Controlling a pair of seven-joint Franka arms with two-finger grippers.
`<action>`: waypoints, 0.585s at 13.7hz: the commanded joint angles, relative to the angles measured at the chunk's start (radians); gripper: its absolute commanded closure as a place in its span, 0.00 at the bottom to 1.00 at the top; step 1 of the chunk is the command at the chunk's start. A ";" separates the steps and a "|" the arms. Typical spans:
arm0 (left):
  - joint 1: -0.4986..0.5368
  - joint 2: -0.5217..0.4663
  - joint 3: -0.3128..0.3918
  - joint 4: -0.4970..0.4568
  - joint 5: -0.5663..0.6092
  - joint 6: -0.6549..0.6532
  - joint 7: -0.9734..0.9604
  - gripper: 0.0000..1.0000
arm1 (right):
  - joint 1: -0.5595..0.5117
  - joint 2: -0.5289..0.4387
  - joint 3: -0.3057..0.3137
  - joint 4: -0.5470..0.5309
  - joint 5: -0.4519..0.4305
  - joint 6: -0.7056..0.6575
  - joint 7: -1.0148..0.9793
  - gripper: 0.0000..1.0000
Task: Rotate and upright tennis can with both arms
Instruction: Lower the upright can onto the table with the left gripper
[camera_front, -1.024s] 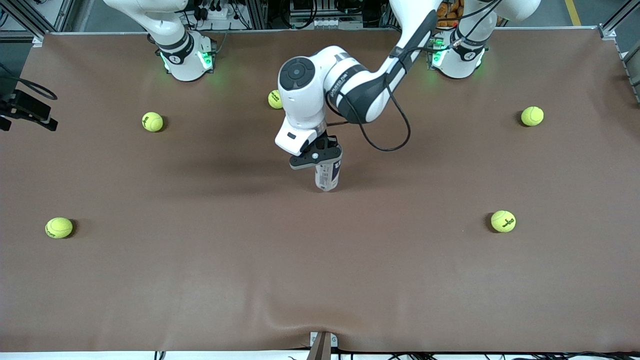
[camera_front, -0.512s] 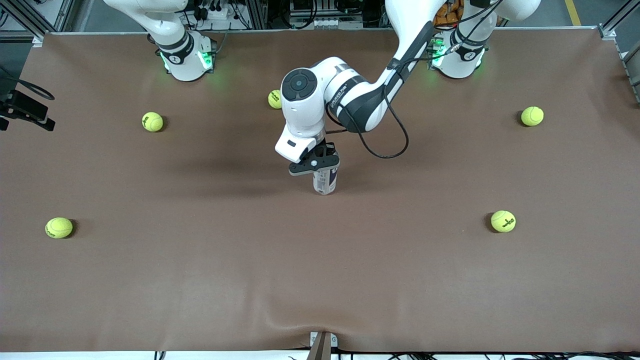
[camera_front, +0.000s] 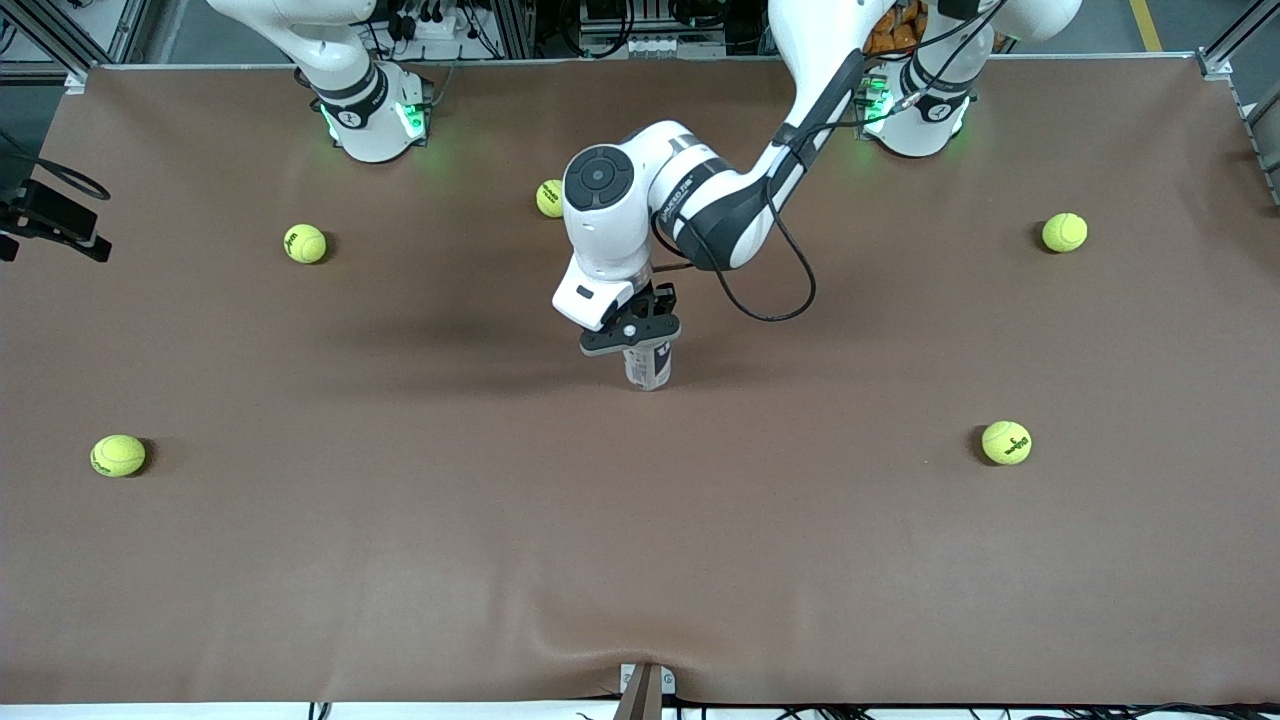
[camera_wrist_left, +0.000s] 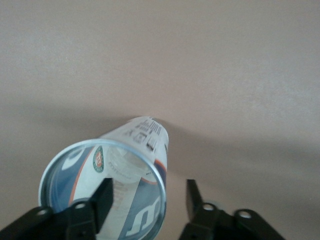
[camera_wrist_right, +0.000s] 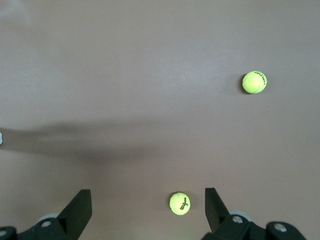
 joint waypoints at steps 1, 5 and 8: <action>0.002 -0.044 0.011 0.011 -0.016 -0.023 0.001 0.00 | -0.012 0.002 0.014 0.009 0.011 -0.008 0.007 0.00; 0.037 -0.153 0.024 0.012 -0.013 -0.097 0.001 0.00 | -0.008 0.002 0.014 0.007 0.010 -0.008 0.007 0.00; 0.089 -0.217 0.045 0.012 -0.016 -0.111 0.010 0.00 | -0.010 0.002 0.014 0.007 0.011 -0.008 0.007 0.00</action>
